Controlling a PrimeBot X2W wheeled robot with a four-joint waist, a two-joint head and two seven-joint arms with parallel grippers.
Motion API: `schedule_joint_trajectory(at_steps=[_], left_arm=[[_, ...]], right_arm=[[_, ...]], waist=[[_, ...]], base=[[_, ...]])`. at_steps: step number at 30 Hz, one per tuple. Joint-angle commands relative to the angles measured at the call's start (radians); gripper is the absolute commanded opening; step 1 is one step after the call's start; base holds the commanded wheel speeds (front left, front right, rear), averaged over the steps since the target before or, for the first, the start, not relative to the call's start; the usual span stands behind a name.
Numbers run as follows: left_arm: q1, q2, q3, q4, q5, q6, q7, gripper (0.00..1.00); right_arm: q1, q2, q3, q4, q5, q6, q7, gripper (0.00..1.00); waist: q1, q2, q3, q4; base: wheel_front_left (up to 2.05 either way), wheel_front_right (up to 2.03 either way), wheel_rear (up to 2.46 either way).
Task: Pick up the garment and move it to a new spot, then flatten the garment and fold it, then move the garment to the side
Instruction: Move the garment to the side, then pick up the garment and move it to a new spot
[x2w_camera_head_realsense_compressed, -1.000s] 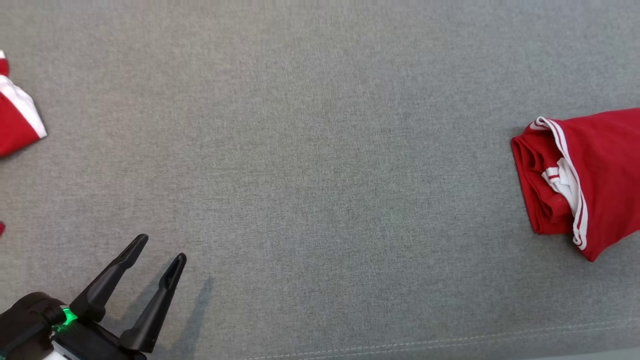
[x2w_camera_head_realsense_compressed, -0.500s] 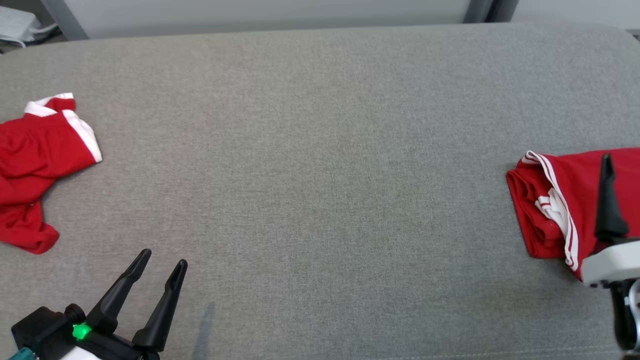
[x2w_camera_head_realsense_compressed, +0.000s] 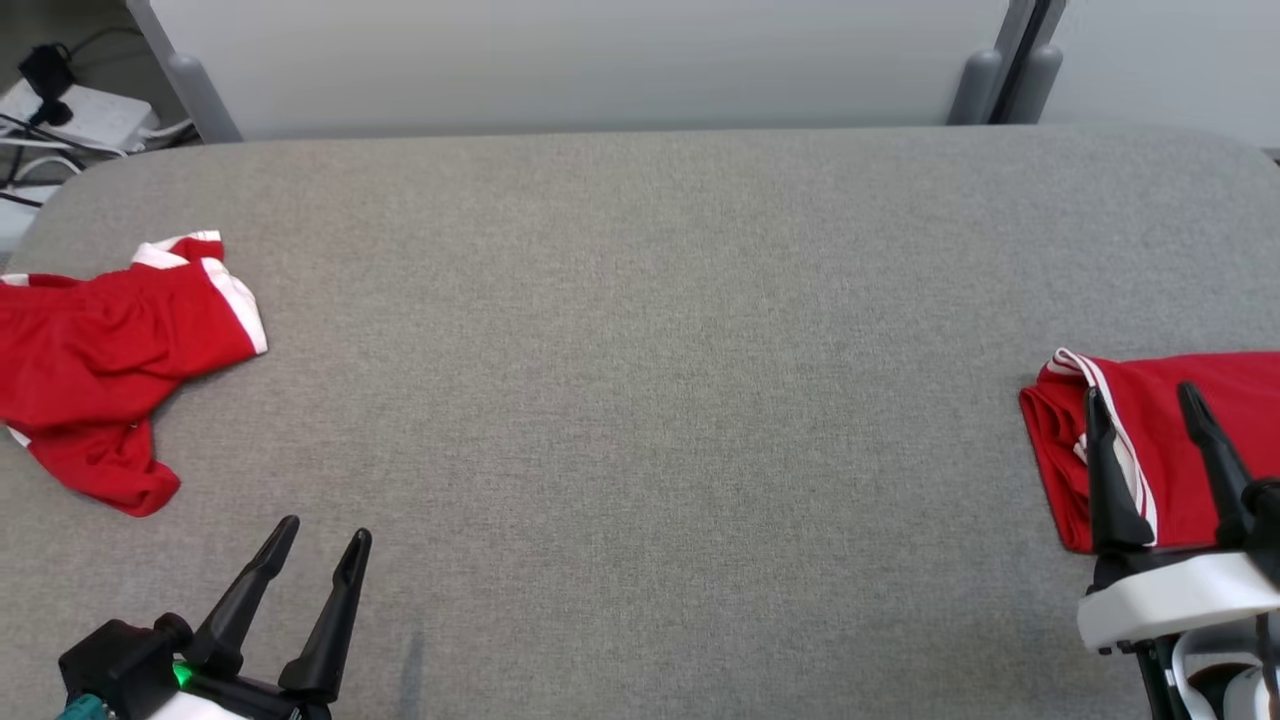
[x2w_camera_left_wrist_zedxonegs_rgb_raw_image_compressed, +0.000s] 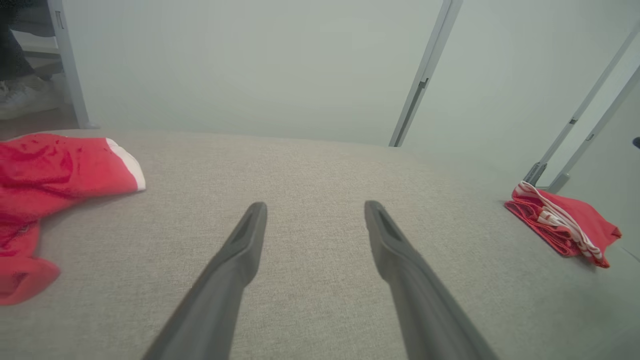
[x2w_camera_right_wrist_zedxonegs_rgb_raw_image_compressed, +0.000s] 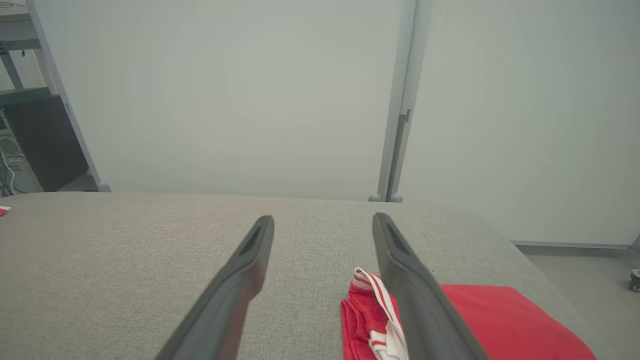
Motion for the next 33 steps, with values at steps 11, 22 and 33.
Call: schedule_joint_trajectory(at_steps=[11, 22, 33], left_arm=[[-0.045, -0.068, 0.14, 0.104, 0.107, 0.0, -0.006, 1.0], [-0.027, -0.118, 0.18, 0.152, 0.177, 0.0, -0.006, 1.0], [-0.016, -0.161, 0.215, 0.174, 0.239, 0.0, -0.006, 1.0]], right_arm=[[0.044, -0.013, 0.045, 0.059, 0.022, 0.0, -0.06, 1.0], [0.055, -0.013, 0.048, 0.132, 0.034, 0.0, -0.099, 1.0], [0.057, -0.013, 0.057, 0.193, 0.047, 0.0, -0.142, 1.0]], waist=[[0.0, 0.0, -0.082, 0.029], [0.0, 0.0, -0.136, 0.035], [0.0, 0.0, -0.169, 0.048]], base=[[0.0, 0.0, 0.0], [0.0, 0.0, 0.0], [0.0, 0.0, 0.0]])
